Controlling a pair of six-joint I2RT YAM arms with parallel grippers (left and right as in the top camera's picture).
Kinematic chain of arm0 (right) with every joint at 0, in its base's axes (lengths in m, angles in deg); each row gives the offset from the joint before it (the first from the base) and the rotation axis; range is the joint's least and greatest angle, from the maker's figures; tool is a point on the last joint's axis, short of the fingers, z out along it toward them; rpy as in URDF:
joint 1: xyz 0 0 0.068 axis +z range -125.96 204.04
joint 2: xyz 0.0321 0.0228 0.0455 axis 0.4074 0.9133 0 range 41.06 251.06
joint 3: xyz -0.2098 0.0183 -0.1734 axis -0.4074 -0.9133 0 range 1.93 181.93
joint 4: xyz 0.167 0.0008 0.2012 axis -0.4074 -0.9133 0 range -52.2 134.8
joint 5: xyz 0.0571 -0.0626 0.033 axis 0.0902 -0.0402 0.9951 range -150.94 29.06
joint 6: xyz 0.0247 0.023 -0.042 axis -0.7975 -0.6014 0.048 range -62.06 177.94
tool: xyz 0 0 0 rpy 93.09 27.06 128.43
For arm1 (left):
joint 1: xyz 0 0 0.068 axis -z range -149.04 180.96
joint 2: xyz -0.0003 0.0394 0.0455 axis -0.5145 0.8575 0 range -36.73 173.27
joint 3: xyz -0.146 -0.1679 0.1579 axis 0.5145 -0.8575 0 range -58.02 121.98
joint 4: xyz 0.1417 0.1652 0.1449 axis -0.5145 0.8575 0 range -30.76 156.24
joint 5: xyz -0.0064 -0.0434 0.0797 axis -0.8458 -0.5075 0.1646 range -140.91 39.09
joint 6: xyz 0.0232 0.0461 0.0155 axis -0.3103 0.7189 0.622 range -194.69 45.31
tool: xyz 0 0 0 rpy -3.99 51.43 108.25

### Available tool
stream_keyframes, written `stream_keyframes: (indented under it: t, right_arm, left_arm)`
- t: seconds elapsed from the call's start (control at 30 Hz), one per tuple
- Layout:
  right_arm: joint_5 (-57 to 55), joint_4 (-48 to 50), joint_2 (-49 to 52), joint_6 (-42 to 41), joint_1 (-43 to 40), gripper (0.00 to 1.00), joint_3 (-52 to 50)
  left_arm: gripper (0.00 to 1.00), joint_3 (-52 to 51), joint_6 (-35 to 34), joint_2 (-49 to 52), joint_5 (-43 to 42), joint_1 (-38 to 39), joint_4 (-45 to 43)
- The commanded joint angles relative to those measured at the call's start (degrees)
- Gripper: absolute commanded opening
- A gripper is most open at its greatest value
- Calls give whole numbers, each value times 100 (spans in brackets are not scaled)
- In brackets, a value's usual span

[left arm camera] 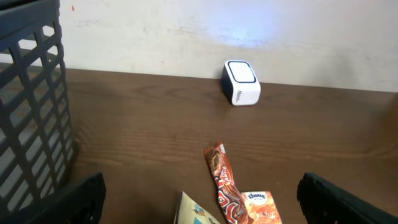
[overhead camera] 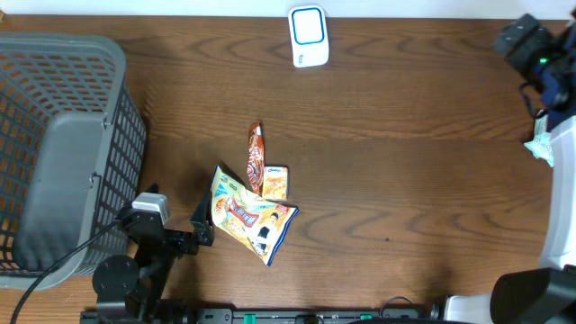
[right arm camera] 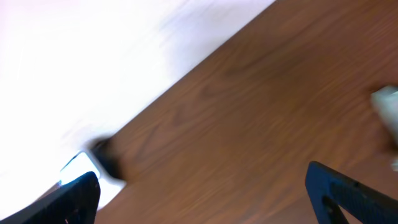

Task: Scan the item barcode
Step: 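Reach the right gripper back to the snacks near table center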

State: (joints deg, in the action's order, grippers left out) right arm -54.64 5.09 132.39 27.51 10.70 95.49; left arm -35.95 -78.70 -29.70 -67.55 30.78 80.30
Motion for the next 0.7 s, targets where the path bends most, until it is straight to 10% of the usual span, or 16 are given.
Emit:
stream_keyframes:
  t: [0.0,0.67]
  right_arm:
    - [741,-140,24,-538,542,99,7]
    - [986,-879,1753,1338,4767,96,-4]
  left_arm:
    - [98,-26,79,-11,-90,15,-7]
    - [98,-26,79,-11,-90,15,-7]
